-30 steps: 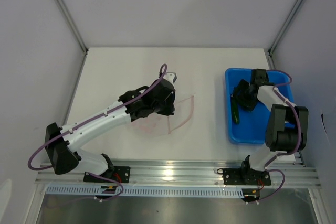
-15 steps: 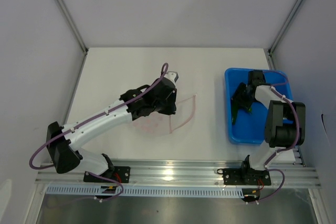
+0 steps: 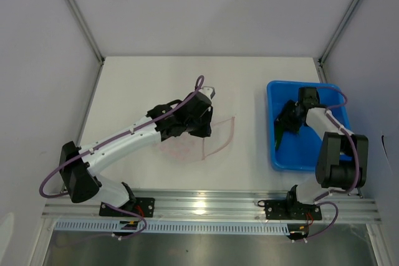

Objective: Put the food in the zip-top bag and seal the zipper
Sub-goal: Pick up the fake vegetable from the bin, then place the fake vegetable in the zipper food storage bag.

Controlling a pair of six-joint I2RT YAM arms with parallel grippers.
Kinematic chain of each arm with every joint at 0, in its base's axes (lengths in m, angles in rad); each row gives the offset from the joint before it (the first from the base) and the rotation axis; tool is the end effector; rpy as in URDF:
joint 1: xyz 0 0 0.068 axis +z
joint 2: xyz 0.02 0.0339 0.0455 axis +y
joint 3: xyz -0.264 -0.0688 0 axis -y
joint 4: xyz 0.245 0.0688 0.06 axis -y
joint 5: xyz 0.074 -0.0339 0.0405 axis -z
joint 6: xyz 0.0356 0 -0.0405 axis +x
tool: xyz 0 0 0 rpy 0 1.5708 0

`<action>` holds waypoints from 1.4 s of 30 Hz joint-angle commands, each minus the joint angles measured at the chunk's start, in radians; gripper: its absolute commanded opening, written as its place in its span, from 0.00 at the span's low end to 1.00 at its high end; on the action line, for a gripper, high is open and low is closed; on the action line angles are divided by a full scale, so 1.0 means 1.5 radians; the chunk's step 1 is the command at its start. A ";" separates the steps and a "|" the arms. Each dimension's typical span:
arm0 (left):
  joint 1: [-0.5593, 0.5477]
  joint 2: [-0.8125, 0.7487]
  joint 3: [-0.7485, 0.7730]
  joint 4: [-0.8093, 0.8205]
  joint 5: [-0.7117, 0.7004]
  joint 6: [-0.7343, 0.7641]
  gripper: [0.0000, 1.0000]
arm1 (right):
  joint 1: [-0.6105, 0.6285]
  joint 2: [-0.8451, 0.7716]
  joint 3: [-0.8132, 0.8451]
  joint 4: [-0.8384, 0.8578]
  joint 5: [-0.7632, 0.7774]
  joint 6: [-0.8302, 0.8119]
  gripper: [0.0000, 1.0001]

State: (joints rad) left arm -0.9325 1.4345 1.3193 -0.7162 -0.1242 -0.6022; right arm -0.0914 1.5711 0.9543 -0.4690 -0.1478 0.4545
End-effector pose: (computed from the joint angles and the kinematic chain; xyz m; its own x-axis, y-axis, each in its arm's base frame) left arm 0.1871 -0.2448 0.3257 -0.7861 0.1161 -0.6072 0.3664 0.8786 -0.3063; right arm 0.3048 -0.0227 0.1881 -0.7819 0.5077 -0.3617 0.4064 0.8552 0.3217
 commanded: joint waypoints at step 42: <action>-0.027 -0.139 -0.137 0.170 -0.058 -0.022 0.01 | 0.344 -0.321 -0.144 0.218 -0.445 0.464 0.00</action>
State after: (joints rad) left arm -0.9455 1.2694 1.1435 -0.5594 -0.1688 -0.6205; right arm 0.4191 1.0832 0.7574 -0.2874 -0.7696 1.0080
